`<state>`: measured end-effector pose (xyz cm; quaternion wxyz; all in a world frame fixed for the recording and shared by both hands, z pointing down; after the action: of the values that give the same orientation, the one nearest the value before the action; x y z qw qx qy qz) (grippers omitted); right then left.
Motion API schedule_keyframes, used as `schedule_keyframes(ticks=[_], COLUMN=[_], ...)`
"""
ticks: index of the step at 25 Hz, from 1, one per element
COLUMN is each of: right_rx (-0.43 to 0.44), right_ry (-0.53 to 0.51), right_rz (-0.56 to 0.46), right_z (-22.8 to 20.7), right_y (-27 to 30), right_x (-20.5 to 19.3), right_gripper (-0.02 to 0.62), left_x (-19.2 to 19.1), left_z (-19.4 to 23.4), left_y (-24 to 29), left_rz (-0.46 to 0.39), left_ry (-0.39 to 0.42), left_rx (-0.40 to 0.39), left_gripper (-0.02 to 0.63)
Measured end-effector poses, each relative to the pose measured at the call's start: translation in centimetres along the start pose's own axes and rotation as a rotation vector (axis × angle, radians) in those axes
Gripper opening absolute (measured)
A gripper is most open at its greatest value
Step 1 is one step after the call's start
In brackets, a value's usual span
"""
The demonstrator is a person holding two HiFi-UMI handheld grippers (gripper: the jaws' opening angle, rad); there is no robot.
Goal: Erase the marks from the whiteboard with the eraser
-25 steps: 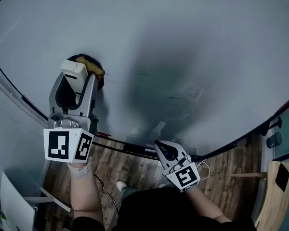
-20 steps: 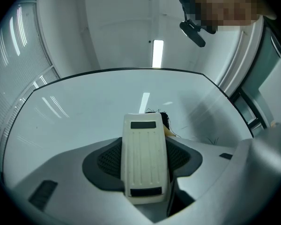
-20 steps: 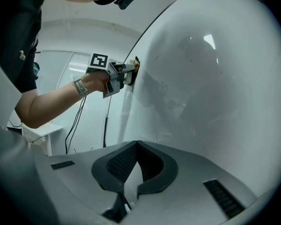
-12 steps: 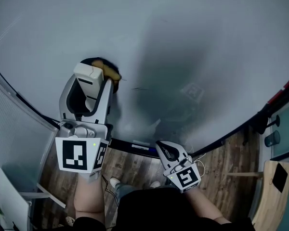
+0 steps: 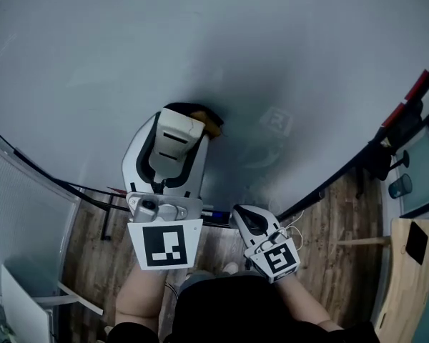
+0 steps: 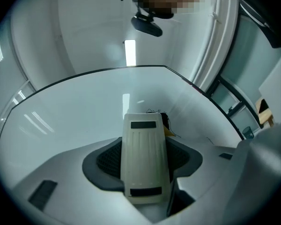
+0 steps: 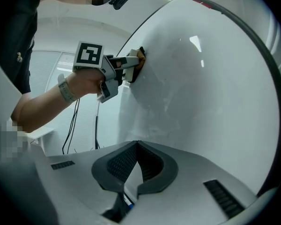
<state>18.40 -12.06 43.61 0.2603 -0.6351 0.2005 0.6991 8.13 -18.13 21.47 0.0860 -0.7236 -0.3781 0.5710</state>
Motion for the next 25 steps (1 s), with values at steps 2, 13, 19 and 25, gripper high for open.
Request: schedule_keyframes(ticks=[2, 13, 19, 25], right_rx=[-0.026, -0.175, -0.213, -0.259], right_ry=[-0.005, 0.029, 0.03, 0.025], right_rz=[0.003, 0.042, 0.044, 0.05], right_z=[1.2, 2.6, 6.7, 8.1], right_y=[1.1, -2.4, -1.0, -4.4], right_x=[-0.1, 1.6, 2.3, 2.2], right_gripper=[0.028, 0.028, 0.028, 0.028], left_x=[-1.0, 0.4, -0.6, 0.4], left_z=[0.3, -2.5, 3.2, 5.5], left_y=[-0.7, -0.3, -1.1, -1.8], left_rz=[0.017, 0.028, 0.009, 0.0], left_ry=[0.046, 0.124, 0.11, -0.111], left_rx=[-0.051, -0.301, -0.303, -0.221], left_gripper=[0.264, 0.264, 0.264, 0.264])
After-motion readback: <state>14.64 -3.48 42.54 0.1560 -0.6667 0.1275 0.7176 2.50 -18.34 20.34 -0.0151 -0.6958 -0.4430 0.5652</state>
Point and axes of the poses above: the fingertips, and each gripper's own axes: y forward along the fingers, z to its left, x out of its top, the point moved 2 cm from there along -y, backward along the fingers, and after that the axes turned 10 degrees about -z, right-handed, at the moved point
